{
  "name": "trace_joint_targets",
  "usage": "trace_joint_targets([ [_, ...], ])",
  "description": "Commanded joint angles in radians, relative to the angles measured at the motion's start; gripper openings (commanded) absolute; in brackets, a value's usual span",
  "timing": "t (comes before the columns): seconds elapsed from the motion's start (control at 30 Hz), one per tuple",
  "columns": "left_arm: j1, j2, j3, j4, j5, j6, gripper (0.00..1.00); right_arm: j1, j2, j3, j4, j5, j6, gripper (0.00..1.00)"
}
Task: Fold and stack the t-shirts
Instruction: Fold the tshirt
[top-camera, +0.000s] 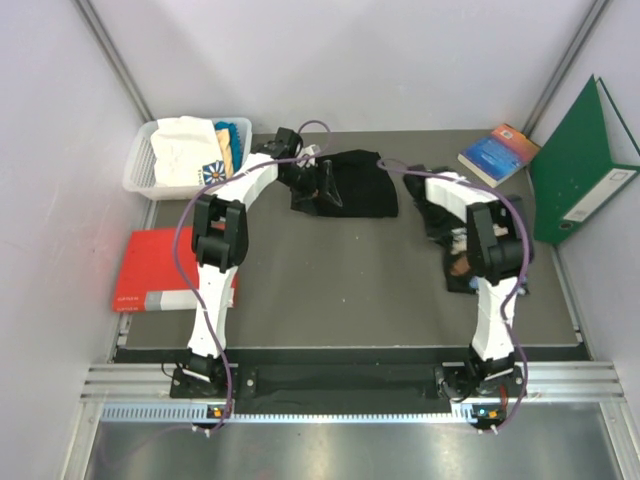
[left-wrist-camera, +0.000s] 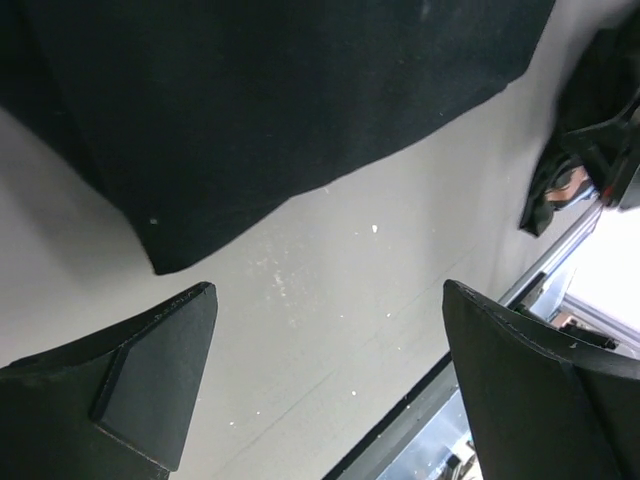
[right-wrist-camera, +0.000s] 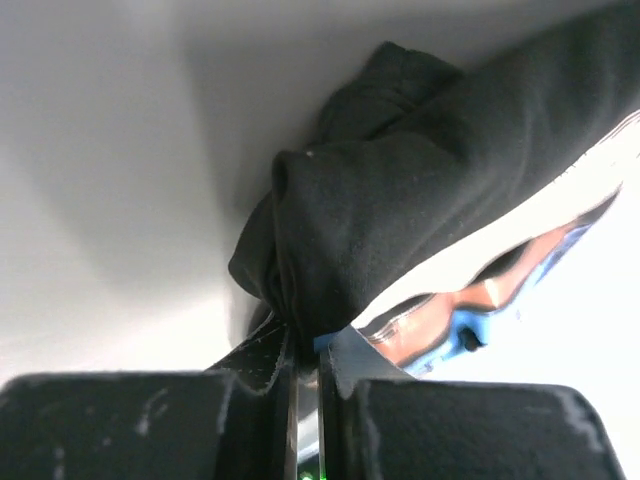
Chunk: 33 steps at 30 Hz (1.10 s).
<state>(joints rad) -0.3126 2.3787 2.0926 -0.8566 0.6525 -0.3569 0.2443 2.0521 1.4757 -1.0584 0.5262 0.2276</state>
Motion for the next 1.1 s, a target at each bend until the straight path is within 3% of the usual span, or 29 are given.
trace_joint_targets([
  [0.0, 0.009, -0.021, 0.032, 0.002, -0.016, 0.021, 0.99, 0.174, 0.103, 0.179, 0.000, -0.170, -0.017, 0.00],
  [0.17, 0.017, -0.022, 0.035, -0.005, -0.028, 0.026, 0.99, 0.282, 0.267, 0.418, -0.070, -0.250, -0.005, 0.05],
  [0.27, 0.023, -0.024, 0.035, -0.009, -0.033, 0.030, 0.99, 0.286, 0.293, 0.471, -0.088, -0.273, 0.004, 0.25],
  [0.3, 0.026, -0.023, 0.037, -0.010, -0.033, 0.032, 0.99, 0.285, 0.289, 0.472, -0.081, -0.273, 0.004, 0.42],
  [0.4, 0.032, -0.024, 0.037, -0.013, -0.034, 0.035, 0.99, 0.276, 0.258, 0.498, -0.072, -0.278, -0.016, 0.65],
  [0.53, 0.040, -0.038, 0.032, -0.021, -0.047, 0.041, 0.99, 0.238, 0.146, 0.526, 0.039, -0.325, -0.068, 0.83],
  [0.7, 0.053, -0.067, 0.024, -0.038, -0.082, 0.058, 0.99, 0.095, 0.123, 0.563, 0.167, -0.521, -0.042, 0.85],
  [0.73, 0.056, -0.072, 0.021, -0.039, -0.086, 0.056, 0.99, 0.031, 0.141, 0.587, 0.184, -0.651, -0.028, 0.85],
  [0.83, 0.063, -0.084, 0.011, -0.047, -0.096, 0.061, 0.99, -0.083, 0.170, 0.603, 0.277, -0.825, 0.027, 0.85],
  [1.0, 0.063, -0.087, 0.001, -0.055, -0.105, 0.067, 0.99, -0.172, 0.308, 0.650, 0.420, -1.028, 0.093, 0.83],
  [1.07, 0.063, -0.087, 0.004, -0.058, -0.113, 0.065, 0.99, -0.169, 0.370, 0.741, 0.413, -1.091, 0.092, 0.82],
])
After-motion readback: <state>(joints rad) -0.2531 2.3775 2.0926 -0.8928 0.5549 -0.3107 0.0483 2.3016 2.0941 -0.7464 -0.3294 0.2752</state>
